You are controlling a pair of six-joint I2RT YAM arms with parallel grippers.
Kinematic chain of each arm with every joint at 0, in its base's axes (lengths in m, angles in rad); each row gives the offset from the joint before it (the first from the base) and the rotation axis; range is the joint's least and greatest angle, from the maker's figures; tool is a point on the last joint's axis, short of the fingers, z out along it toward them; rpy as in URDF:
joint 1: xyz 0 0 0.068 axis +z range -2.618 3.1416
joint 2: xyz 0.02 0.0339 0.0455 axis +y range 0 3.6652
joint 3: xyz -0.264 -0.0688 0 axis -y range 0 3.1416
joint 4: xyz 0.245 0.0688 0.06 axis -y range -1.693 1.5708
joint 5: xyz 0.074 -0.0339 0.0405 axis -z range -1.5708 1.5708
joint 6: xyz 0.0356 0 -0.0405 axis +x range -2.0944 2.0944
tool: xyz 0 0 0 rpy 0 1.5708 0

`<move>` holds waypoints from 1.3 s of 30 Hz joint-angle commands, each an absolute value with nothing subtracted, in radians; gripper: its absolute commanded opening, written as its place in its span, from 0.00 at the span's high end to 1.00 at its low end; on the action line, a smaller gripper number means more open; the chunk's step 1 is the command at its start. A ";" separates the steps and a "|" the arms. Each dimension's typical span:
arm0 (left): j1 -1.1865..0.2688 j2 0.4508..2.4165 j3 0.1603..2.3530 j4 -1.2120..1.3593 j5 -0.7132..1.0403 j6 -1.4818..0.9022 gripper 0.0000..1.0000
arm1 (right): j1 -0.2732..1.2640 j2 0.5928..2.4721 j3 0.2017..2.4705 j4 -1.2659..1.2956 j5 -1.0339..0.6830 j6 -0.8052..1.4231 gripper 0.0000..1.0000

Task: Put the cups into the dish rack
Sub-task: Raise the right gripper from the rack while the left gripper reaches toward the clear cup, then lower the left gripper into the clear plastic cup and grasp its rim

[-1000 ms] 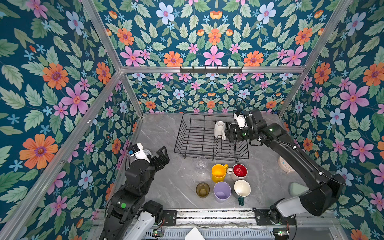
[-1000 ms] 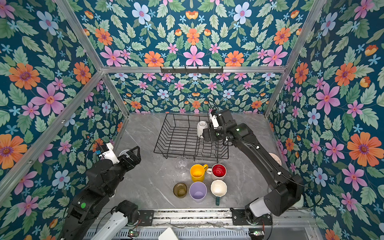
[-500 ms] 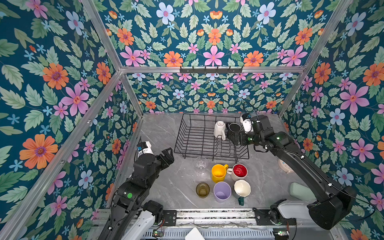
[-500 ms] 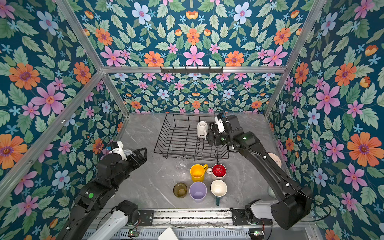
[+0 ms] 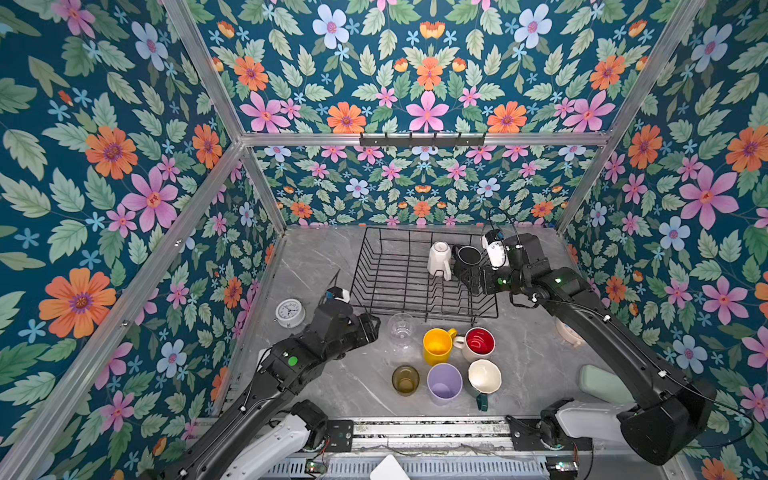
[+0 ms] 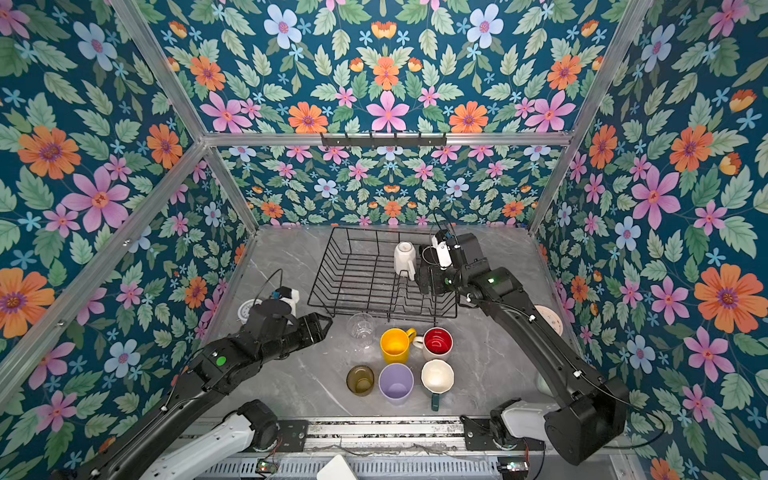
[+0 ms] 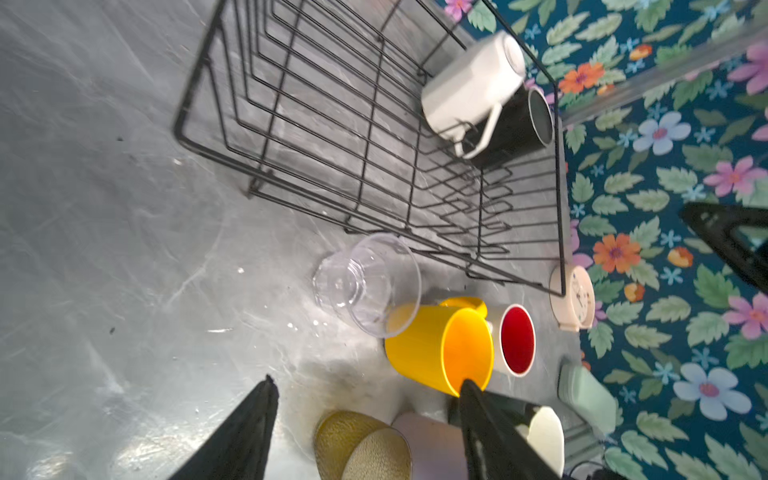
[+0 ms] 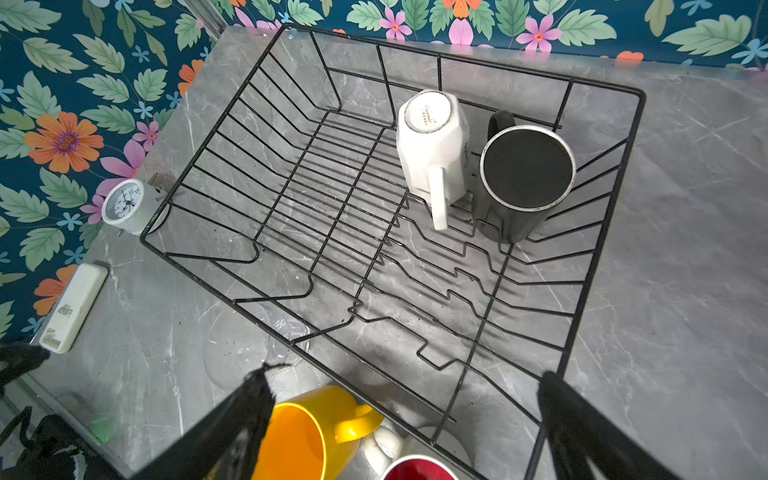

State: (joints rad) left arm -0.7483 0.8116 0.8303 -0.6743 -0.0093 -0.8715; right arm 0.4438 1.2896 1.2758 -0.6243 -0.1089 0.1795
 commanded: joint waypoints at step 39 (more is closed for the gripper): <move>-0.828 1.329 0.954 -0.614 -0.087 -0.780 0.38 | 0.444 1.325 1.253 -0.571 -0.137 0.176 0.01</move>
State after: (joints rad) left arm -0.8288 1.3117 0.9489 -0.6281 -0.0868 -0.8009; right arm 0.4442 1.3319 1.2549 -0.5961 -0.1310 0.1802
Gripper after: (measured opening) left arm 0.624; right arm 0.988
